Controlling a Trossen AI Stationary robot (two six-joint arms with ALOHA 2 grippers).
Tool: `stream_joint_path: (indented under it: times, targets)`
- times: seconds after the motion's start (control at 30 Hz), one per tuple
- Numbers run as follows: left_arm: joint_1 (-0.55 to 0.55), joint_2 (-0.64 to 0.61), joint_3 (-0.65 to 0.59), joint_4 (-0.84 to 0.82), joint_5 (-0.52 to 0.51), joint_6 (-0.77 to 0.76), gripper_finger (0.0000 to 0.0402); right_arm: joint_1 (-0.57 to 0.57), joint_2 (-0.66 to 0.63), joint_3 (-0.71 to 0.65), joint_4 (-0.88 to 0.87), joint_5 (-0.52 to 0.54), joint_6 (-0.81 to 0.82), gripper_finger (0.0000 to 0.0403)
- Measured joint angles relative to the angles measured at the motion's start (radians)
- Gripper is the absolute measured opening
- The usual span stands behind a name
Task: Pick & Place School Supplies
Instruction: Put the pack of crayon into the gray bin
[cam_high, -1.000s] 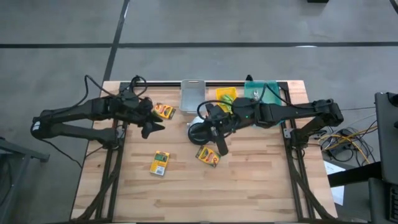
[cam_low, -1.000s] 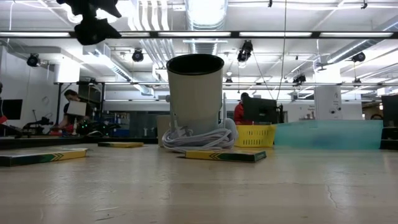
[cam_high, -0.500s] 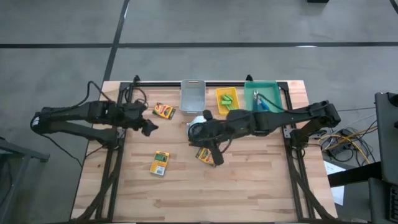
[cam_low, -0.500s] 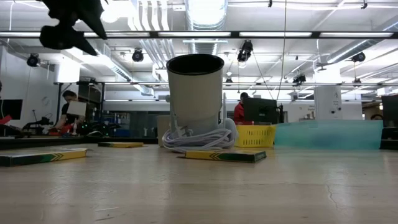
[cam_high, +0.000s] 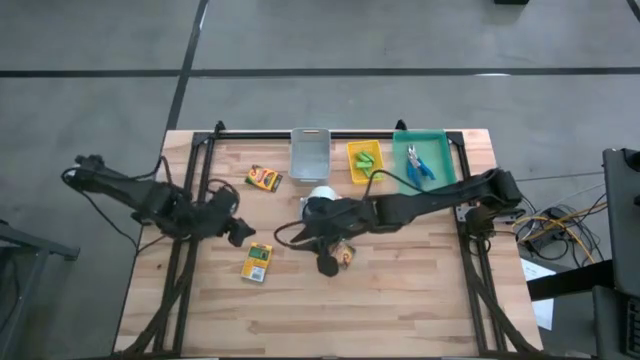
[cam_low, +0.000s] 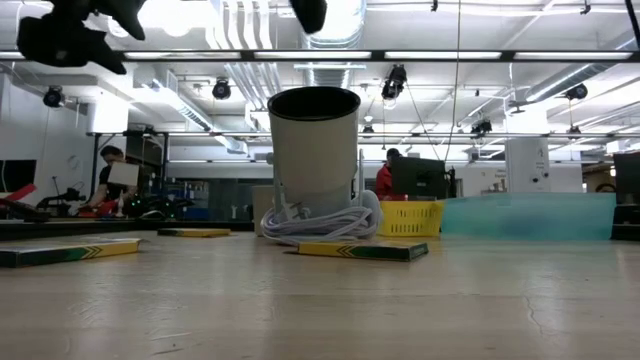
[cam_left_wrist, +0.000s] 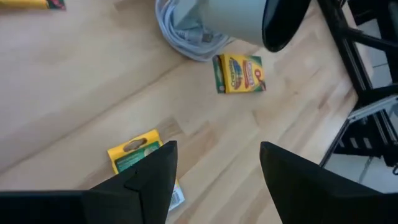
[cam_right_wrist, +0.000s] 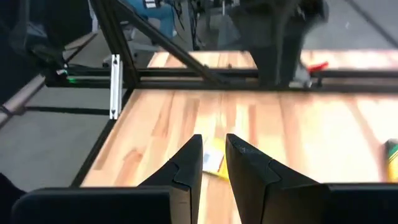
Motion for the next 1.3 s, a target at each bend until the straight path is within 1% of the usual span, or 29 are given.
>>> stream_joint_path:
  times: [0.1, 0.23, 0.33, 0.5, 0.63, 0.73, 0.87, 0.97, 1.07, 1.17, 1.3]
  targets:
    - [-0.055, 0.037, 0.000, -0.002, -0.041, -0.053, 0.0234, 0.000, 0.024, 0.002, 0.001, -0.005, 0.113, 0.0068]
    - [-0.083, 0.091, 0.000, -0.001, -0.044, -0.064, 0.0234, 0.000, 0.033, 0.002, 0.001, -0.012, 0.231, 0.0068]
    - [-0.086, 0.133, -0.001, -0.001, -0.044, -0.040, 0.0234, 0.001, 0.027, 0.002, 0.002, -0.014, 0.238, 0.0068]
    - [-0.087, 0.182, -0.001, 0.001, -0.043, 0.053, 0.0234, 0.008, -0.006, 0.004, 0.013, -0.021, 0.241, 0.0068]
    - [-0.087, 0.173, -0.005, 0.009, -0.050, 0.118, 0.0234, 0.010, -0.043, 0.004, 0.011, -0.034, 0.240, 0.0068]
    - [-0.087, 0.125, -0.043, 0.057, -0.050, 0.186, 0.0231, 0.010, -0.068, 0.004, 0.009, -0.033, 0.236, 0.0068]
    - [-0.087, 0.021, -0.161, 0.191, -0.050, 0.220, 0.0222, 0.010, -0.093, 0.004, 0.010, -0.033, 0.234, 0.0068]
    - [-0.086, -0.067, -0.285, 0.341, -0.042, 0.235, 0.0213, 0.010, -0.106, 0.004, 0.008, -0.032, 0.232, 0.0068]
    - [-0.086, -0.149, -0.420, 0.495, -0.013, 0.238, 0.0207, 0.010, -0.119, 0.004, 0.010, -0.029, 0.229, 0.0068]
    - [-0.086, -0.224, -0.541, 0.601, -0.007, 0.162, 0.0204, 0.002, -0.134, 0.004, 0.008, -0.028, 0.229, 0.0068]
    - [-0.085, -0.305, -0.653, 0.616, -0.006, 0.024, 0.0204, -0.027, -0.160, 0.004, 0.008, -0.019, 0.208, 0.0068]
